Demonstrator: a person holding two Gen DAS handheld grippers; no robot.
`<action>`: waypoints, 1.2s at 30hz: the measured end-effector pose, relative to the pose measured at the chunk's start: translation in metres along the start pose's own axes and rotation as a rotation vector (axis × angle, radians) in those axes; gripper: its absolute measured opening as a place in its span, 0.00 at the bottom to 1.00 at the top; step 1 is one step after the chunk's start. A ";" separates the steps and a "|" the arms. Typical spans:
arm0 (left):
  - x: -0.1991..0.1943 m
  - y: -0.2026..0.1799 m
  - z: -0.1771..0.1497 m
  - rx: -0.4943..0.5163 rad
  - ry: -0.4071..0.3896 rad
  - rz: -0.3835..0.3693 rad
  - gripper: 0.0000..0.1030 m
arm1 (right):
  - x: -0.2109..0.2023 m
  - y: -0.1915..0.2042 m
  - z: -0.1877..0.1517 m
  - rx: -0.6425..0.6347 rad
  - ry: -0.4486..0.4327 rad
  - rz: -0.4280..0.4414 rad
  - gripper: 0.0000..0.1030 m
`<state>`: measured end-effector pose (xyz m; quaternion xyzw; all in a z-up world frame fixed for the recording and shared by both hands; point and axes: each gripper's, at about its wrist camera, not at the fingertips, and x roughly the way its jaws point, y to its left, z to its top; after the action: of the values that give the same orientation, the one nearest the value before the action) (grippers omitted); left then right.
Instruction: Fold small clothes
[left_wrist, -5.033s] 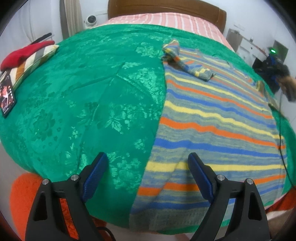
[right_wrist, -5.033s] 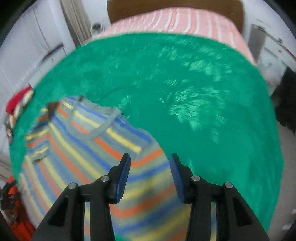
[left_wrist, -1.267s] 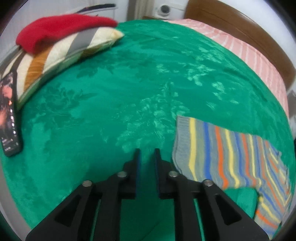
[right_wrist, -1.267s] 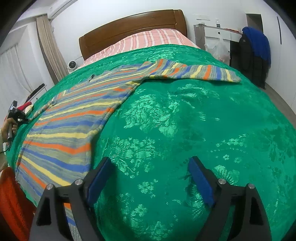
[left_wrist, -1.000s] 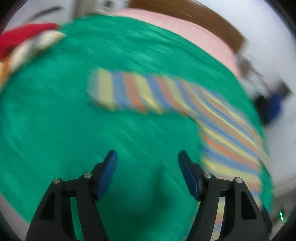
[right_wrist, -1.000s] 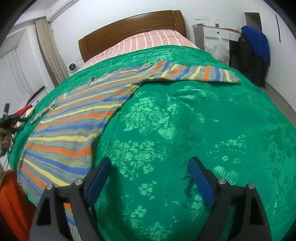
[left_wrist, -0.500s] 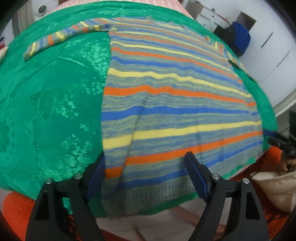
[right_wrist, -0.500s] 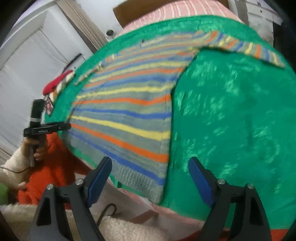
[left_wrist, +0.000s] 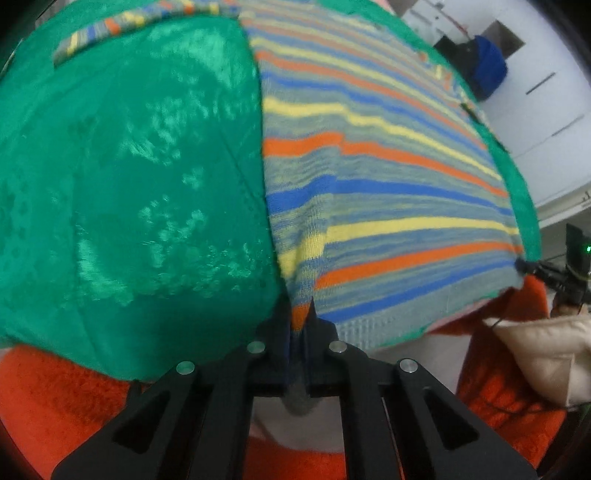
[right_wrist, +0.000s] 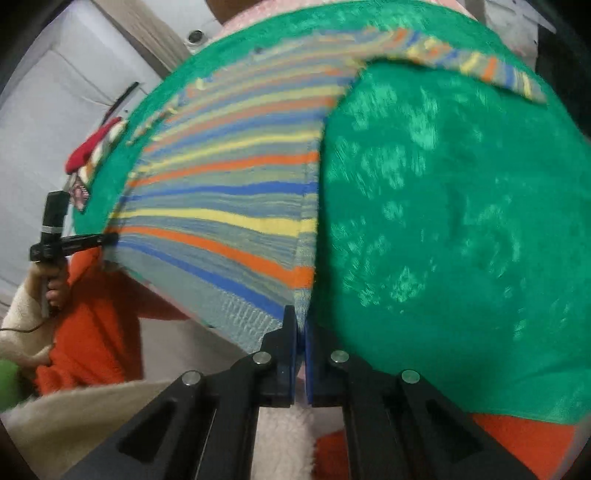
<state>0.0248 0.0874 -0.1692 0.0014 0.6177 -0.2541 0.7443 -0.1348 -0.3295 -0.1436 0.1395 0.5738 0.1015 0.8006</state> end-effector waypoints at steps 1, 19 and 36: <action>0.002 -0.001 0.001 -0.002 0.003 0.008 0.04 | 0.013 -0.002 -0.001 -0.005 0.023 -0.023 0.03; -0.105 -0.005 0.031 -0.079 -0.462 0.201 0.89 | -0.064 -0.007 0.014 -0.038 -0.357 -0.277 0.66; 0.006 0.033 0.073 -0.097 -0.538 0.382 0.99 | 0.019 -0.050 0.054 0.108 -0.542 -0.506 1.00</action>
<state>0.1046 0.0906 -0.1674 0.0144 0.3988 -0.0716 0.9141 -0.0778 -0.3767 -0.1609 0.0571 0.3617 -0.1703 0.9148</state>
